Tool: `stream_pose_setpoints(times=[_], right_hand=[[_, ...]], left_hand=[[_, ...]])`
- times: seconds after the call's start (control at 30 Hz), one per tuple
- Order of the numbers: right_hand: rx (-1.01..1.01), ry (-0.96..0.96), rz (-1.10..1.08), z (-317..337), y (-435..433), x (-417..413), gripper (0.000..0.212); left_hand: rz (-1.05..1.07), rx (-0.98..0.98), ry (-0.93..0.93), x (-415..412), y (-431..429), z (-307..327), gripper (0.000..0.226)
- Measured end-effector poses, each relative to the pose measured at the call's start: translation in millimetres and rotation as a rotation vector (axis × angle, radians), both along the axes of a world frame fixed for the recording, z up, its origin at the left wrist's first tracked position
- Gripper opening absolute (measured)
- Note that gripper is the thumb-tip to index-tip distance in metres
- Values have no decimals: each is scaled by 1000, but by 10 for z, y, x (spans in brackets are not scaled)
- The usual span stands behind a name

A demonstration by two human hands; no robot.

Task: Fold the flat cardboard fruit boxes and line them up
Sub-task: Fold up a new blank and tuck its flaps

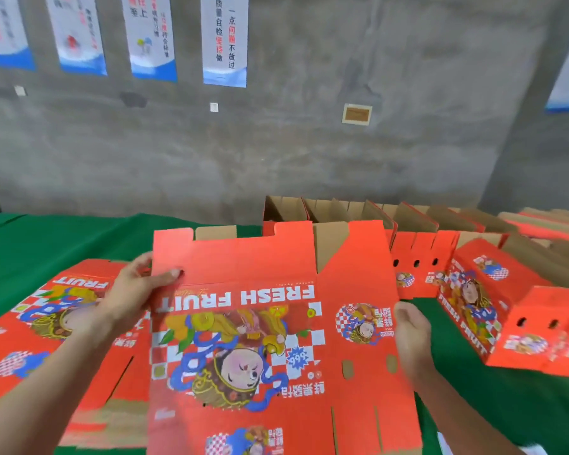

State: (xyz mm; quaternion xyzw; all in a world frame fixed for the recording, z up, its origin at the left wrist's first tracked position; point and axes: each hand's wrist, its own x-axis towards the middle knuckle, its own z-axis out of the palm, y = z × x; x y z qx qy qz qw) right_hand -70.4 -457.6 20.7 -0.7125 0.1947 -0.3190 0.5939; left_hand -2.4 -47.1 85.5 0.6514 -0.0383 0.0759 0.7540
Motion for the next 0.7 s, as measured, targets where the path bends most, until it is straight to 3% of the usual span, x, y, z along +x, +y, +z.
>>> stream_pose_setpoints(times=[0.07,0.13,0.2,0.3,0.4,0.5,0.6,0.7], right_hand=[[-76,31,14,72,-116,-153,14],[-265,40,-29,196,-161,-294,27],[-516,-56,-121,382,-140,-417,41],[-705,-198,11,659,31,-566,33],[-628,-44,253,832,177,-595,34],[-566,128,355,954,140,-578,38],[-595,214,438,1019,22,-590,26],[-506,283,689,1029,-38,-638,23]], left_hand=[[-92,-96,-75,-180,-138,34,32],[-135,-146,-156,-373,-298,41,35],[-165,-148,-224,-542,-464,47,35],[-194,-160,-293,-705,-640,48,32],[-241,-201,-304,-800,-732,71,31],[-234,-205,-293,-834,-768,34,30],[-218,-194,-275,-859,-783,-38,28],[-220,-175,-253,-859,-803,-70,27]])
